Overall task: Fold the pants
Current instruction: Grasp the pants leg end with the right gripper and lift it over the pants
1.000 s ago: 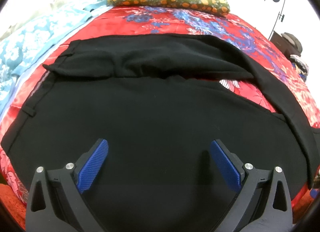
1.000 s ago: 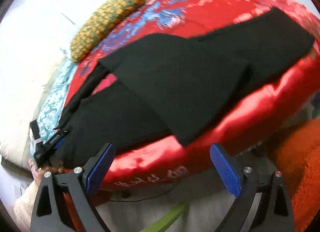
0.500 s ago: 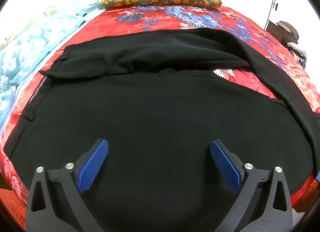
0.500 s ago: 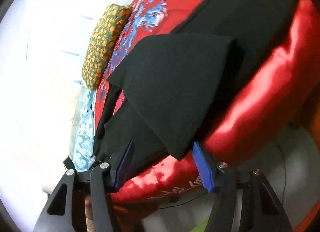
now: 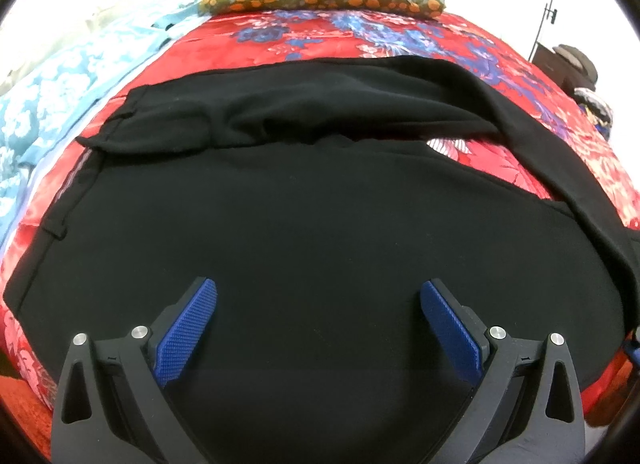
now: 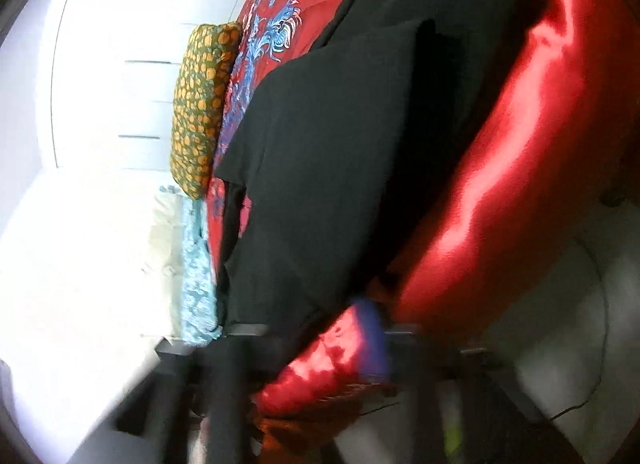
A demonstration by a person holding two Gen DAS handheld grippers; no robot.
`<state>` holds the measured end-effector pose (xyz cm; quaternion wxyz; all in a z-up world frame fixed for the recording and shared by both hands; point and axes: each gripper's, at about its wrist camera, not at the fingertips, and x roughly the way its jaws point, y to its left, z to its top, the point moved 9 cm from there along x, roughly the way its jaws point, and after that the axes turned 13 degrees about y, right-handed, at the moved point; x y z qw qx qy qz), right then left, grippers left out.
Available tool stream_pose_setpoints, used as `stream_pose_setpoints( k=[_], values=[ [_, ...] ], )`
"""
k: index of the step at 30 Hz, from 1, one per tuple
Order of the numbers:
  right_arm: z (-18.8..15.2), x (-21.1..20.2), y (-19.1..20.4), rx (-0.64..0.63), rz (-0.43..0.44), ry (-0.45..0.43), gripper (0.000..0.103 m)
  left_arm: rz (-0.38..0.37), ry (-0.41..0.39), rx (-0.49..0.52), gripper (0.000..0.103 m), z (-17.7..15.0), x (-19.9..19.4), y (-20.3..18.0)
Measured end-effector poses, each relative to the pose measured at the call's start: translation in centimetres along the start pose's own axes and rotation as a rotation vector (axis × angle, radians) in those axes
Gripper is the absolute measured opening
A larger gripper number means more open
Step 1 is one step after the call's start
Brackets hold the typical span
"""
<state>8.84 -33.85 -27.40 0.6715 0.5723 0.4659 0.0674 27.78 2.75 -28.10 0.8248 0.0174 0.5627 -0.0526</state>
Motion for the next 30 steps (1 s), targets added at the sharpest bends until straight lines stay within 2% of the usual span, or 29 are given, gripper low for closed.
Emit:
stream_pose_setpoints(
  k=[5, 10, 13, 18, 21, 24, 29, 30],
  values=[
    [-0.1, -1.3, 0.7, -0.016, -0.006, -0.029, 0.022, 0.001, 0.003, -0.002, 0.102, 0.0, 0.1, 0.0],
    [0.8, -1.5, 0.3, 0.027, 0.031, -0.049, 0.034, 0.008, 0.011, -0.001, 0.102, -0.1, 0.5, -0.1],
    [1.0, -1.7, 0.6, 0.043, 0.083, -0.057, 0.038, 0.011, 0.009, 0.007, 0.102, -0.1, 0.4, -0.2],
    [1.4, -2.4, 2.2, 0.023, 0.168, -0.086, 0.038, 0.01, 0.012, 0.002, 0.102, -0.1, 0.6, 0.0],
    [1.7, -3.0, 2.7, 0.02, 0.187, -0.105, 0.038, 0.013, 0.011, 0.004, 0.102, -0.1, 0.6, 0.0],
    [2.0, -3.3, 2.5, 0.03, 0.186, -0.12, 0.045, 0.015, 0.01, 0.005, 0.102, -0.1, 0.7, 0.0],
    [2.3, -3.4, 2.1, 0.038, 0.173, -0.13, 0.045, 0.016, 0.011, 0.006, 0.102, -0.1, 0.7, 0.0],
    [2.4, -3.3, 2.0, 0.033, 0.161, -0.13, 0.043, 0.017, 0.011, 0.007, 0.102, -0.1, 0.7, 0.0]
  ],
)
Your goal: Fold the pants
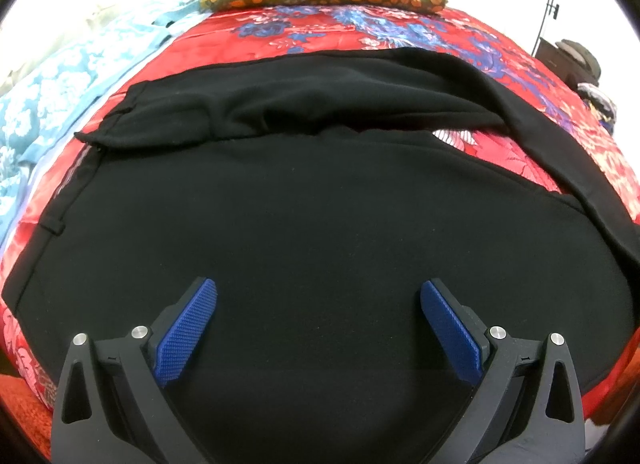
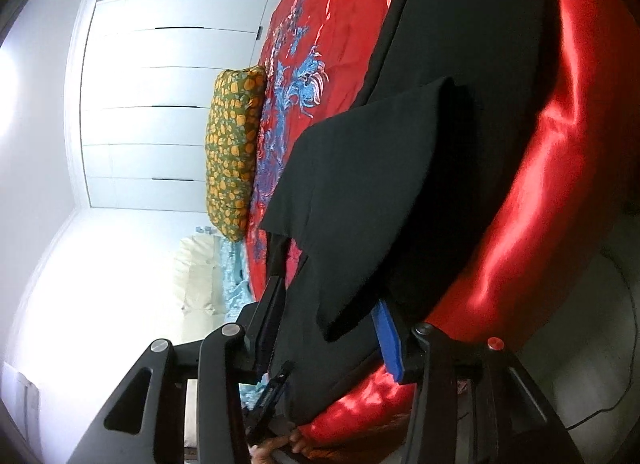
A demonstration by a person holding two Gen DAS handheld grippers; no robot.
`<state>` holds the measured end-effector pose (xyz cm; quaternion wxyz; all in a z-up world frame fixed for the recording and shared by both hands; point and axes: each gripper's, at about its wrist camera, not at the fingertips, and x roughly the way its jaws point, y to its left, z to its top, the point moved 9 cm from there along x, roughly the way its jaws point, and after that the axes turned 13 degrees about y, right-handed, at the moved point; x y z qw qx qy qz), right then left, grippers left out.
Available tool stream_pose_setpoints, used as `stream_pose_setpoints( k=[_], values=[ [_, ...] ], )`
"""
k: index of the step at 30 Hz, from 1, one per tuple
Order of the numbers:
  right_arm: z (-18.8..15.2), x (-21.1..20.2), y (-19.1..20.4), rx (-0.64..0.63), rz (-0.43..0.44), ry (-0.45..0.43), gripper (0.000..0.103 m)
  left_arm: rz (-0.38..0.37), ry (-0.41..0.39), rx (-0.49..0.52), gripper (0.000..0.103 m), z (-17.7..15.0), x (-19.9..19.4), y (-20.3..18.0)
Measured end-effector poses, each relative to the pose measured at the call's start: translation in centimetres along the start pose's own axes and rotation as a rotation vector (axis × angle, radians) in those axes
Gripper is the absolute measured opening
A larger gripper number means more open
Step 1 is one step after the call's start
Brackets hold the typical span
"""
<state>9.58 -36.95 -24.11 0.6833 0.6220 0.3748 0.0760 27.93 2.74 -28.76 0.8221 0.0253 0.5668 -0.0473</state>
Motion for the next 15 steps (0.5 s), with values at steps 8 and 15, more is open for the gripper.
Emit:
stream_pose_setpoints(
  k=[8, 15],
  values=[
    [0.7, -2.4, 4.6, -0.233, -0.184, -0.01, 0.019, -0.03, 0.043, 0.011, 0.102, -0.1, 0.0, 0.0],
    [2.8, -7.1, 14.2, -0.468, -0.1, -0.092, 0.018, -0.315, 0.127, -0.055, 0.102, 5.5, -1.0, -2.1]
  ],
)
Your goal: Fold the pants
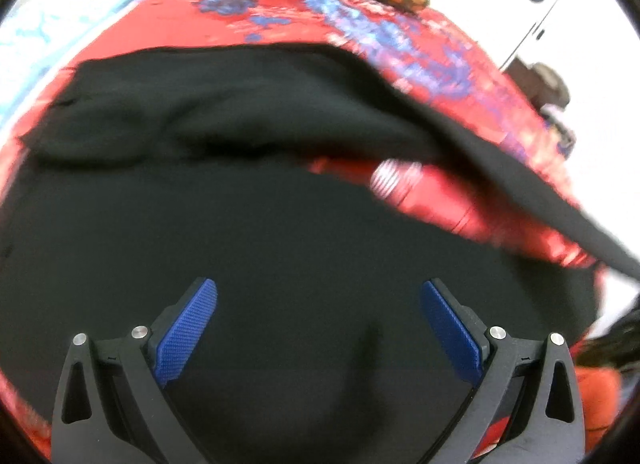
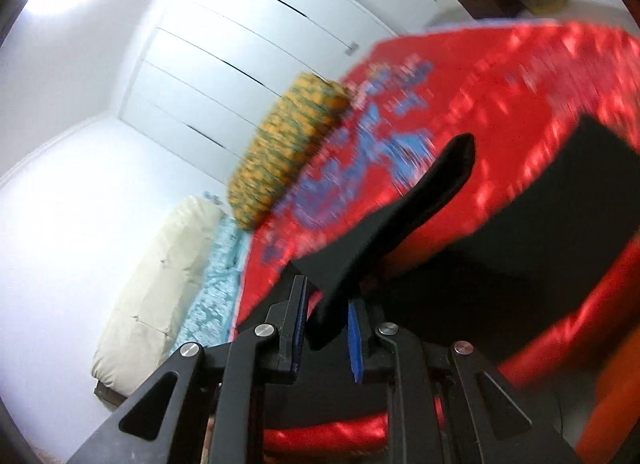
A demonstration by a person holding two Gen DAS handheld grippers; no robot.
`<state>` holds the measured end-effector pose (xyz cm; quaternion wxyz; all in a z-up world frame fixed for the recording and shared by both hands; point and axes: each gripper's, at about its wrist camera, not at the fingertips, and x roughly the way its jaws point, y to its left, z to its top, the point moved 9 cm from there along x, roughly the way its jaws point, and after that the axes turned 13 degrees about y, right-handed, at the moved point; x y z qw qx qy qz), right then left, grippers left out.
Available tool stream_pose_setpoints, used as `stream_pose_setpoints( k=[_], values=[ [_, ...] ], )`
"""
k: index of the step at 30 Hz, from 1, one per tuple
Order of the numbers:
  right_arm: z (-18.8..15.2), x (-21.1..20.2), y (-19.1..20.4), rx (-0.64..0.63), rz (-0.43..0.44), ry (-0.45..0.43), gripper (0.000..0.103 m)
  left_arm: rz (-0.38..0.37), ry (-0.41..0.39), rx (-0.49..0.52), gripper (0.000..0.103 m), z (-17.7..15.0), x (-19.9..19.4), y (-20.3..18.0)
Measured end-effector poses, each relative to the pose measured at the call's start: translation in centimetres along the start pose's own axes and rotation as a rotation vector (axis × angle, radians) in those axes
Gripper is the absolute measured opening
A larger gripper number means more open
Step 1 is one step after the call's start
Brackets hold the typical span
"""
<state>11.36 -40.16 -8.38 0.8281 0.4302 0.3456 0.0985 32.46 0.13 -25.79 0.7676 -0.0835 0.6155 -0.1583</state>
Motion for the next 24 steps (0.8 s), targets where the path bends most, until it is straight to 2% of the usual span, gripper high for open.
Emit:
stream_pose_setpoints(
  k=[3, 7, 12, 17, 19, 21, 22, 23, 24],
  values=[
    [1.7, -0.5, 1.5, -0.026, 0.044, -0.024, 0.018, -0.139, -0.029, -0.073, 0.102, 5.3, -1.1, -0.6],
    [3.3, -1.1, 2.0, -0.037, 0.089, -0.032, 0.018, -0.233, -0.013, -0.229, 0.102, 11.5, -0.1, 0.4],
    [4.4, -2.3, 2.3, -0.047, 0.114, -0.046, 0.018, -0.275, 0.034, -0.312, 0.101, 16.3, 3.0, 0.2],
    [4.6, -3.8, 2.0, -0.062, 0.129, -0.038, 0.018, -0.322, 0.044, -0.4, 0.101, 19.4, 5.6, 0.5],
    [4.6, -4.3, 1.9, -0.072, 0.136, -0.026, 0.018, -0.344, 0.043, -0.432, 0.095, 20.0, 6.1, 1.0],
    [4.5, -4.8, 1.9, -0.077, 0.143, -0.014, 0.018, -0.369, 0.051, -0.455, 0.068, 20.3, 6.6, 1.7],
    [4.4, -5.1, 1.8, -0.08, 0.15, -0.007, 0.018, -0.376, 0.061, -0.462, 0.062, 20.4, 6.8, 1.9],
    [4.3, -5.4, 1.8, -0.083, 0.158, -0.001, 0.018, -0.379, 0.07, -0.466, 0.045, 20.2, 7.1, 2.3],
    [4.2, -5.6, 1.8, -0.089, 0.163, 0.008, 0.018, -0.37, 0.075, -0.465, 0.02, 19.9, 7.2, 2.7]
  ],
)
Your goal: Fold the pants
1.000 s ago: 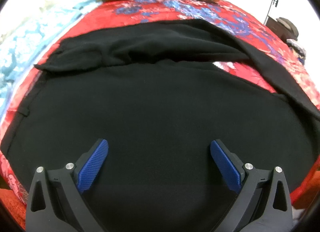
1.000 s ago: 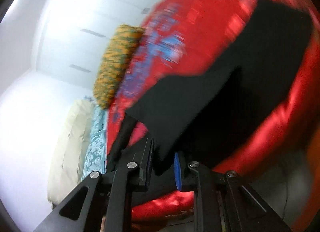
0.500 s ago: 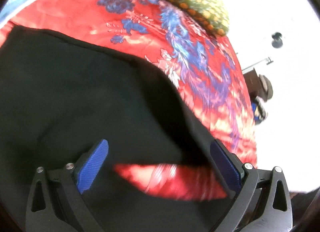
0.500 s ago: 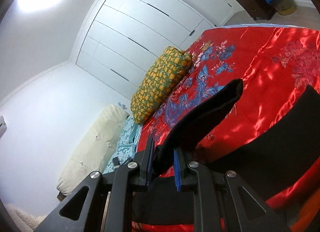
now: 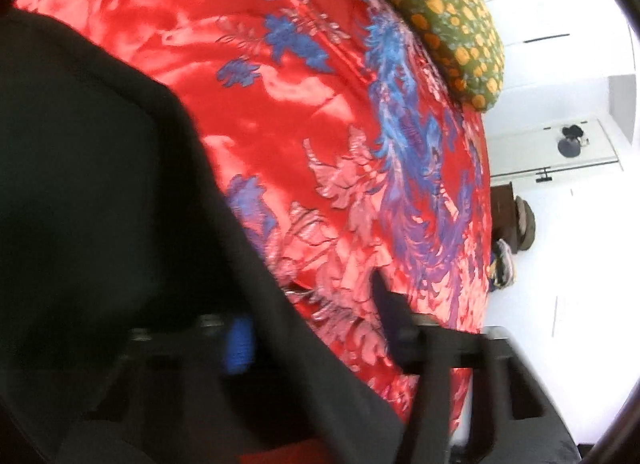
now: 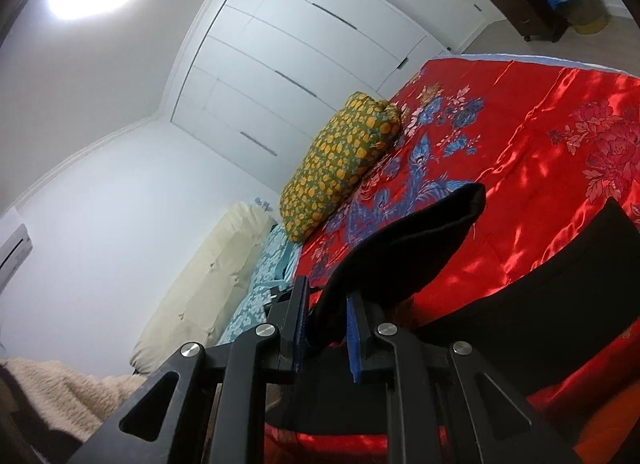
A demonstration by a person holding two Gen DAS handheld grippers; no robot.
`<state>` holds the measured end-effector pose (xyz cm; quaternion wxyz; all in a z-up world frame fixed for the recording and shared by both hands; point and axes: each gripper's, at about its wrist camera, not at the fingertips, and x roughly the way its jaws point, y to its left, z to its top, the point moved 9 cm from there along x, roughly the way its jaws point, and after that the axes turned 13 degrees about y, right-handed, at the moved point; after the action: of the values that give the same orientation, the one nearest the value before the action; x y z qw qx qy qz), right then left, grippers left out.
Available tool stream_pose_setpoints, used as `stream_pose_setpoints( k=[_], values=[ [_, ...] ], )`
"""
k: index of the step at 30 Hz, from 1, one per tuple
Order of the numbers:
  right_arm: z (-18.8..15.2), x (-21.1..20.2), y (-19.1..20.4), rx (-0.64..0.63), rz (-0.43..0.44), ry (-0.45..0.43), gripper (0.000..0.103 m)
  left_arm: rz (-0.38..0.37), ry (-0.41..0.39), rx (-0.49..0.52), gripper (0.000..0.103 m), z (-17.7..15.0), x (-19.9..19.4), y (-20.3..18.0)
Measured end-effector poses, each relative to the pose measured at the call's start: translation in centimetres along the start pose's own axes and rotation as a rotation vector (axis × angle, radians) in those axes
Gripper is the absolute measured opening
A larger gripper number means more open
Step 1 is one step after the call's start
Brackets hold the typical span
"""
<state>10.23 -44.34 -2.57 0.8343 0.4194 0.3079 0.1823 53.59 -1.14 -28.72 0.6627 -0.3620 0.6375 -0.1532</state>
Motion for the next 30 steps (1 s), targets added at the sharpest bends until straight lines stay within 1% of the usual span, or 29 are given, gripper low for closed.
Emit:
stream_pose_setpoints(
  k=[1, 2, 4, 7, 9, 11, 12, 13, 14, 15, 16, 17, 19, 20, 21, 22, 23, 24, 26, 28, 30],
  values=[
    [-0.1, -0.2, -0.1, -0.008, -0.006, 0.006, 0.018, 0.02, -0.008, 0.001, 0.007, -0.2, -0.4, 0.6],
    [-0.1, -0.4, -0.3, -0.015, -0.018, 0.008, 0.017, 0.013, -0.016, 0.001, 0.006, -0.3, -0.7, 0.8],
    [0.0, -0.7, -1.5, -0.005, -0.058, 0.011, 0.017, -0.045, -0.058, 0.011, 0.004, -1.3, -2.5, 0.8],
    [1.4, 0.0, -4.4, -0.006, -0.141, 0.038, 0.017, -0.066, -0.125, 0.027, 0.004, -2.0, -6.0, -0.1],
    [3.3, 1.0, -5.6, -0.014, -0.163, 0.054, 0.017, -0.092, -0.2, 0.067, 0.004, -2.8, -10.2, -1.9],
    [5.4, 1.6, -5.0, -0.047, -0.145, 0.042, 0.017, -0.09, -0.301, 0.143, 0.004, -4.6, -15.5, -3.9],
    [6.6, 1.7, -4.3, -0.075, -0.129, 0.032, 0.016, -0.075, -0.366, 0.206, 0.004, -6.3, -18.4, -4.7],
    [7.2, 1.8, -3.9, -0.098, -0.131, 0.03, 0.016, -0.036, -0.424, 0.272, 0.005, -8.4, -20.7, -4.9],
    [7.4, 1.9, -4.0, -0.121, -0.147, 0.038, 0.016, 0.003, -0.456, 0.315, 0.005, -10.0, -21.8, -4.6],
    [7.3, 2.2, -4.8, -0.14, -0.199, 0.069, 0.016, 0.071, -0.477, 0.356, 0.005, -12.6, -22.3, -3.3],
    [6.8, 2.4, -6.0, -0.13, -0.236, 0.095, 0.016, 0.116, -0.467, 0.367, 0.005, -14.5, -21.9, -1.8],
    [6.0, 2.6, -7.9, -0.091, -0.265, 0.129, 0.016, 0.173, -0.417, 0.355, 0.005, -17.0, -20.1, 0.8],
    [3.6, 3.0, -12.6, -0.012, -0.353, 0.2, 0.016, 0.241, -0.294, 0.307, 0.005, -20.1, -16.1, 5.3],
    [2.2, 3.4, -15.3, 0.017, -0.416, 0.249, 0.015, 0.265, -0.218, 0.27, 0.005, -21.7, -13.5, 7.9],
    [0.7, 3.6, -17.8, 0.046, -0.486, 0.3, 0.015, 0.268, -0.189, 0.238, 0.005, -22.8, -12.1, 9.3],
    [-0.1, 3.6, -19.2, 0.069, -0.527, 0.334, 0.015, 0.264, -0.177, 0.215, 0.005, -23.6, -11.2, 10.2],
    [-1.6, 3.6, -21.1, 0.102, -0.586, 0.384, 0.015, 0.267, -0.169, 0.209, 0.004, -24.1, -10.8, 10.3],
    [-2.6, 3.2, -22.4, 0.121, -0.63, 0.416, 0.015, 0.269, -0.167, 0.216, 0.004, -24.4, -10.6, 10.1],
    [-2.9, 2.4, -22.8, 0.134, -0.642, 0.409, 0.015, 0.277, -0.172, 0.271, 0.005, -24.8, -10.9, 8.5],
    [-2.4, 1.3, -22.4, 0.112, -0.655, 0.39, 0.015, 0.28, -0.18, 0.314, 0.004, -24.9, -11.1, 7.1],
    [-1.6, 0.4, -22.3, 0.083, -0.689, 0.381, 0.014, 0.265, -0.176, 0.334, 0.004, -25.5, -11.1, 6.0]
  ],
)
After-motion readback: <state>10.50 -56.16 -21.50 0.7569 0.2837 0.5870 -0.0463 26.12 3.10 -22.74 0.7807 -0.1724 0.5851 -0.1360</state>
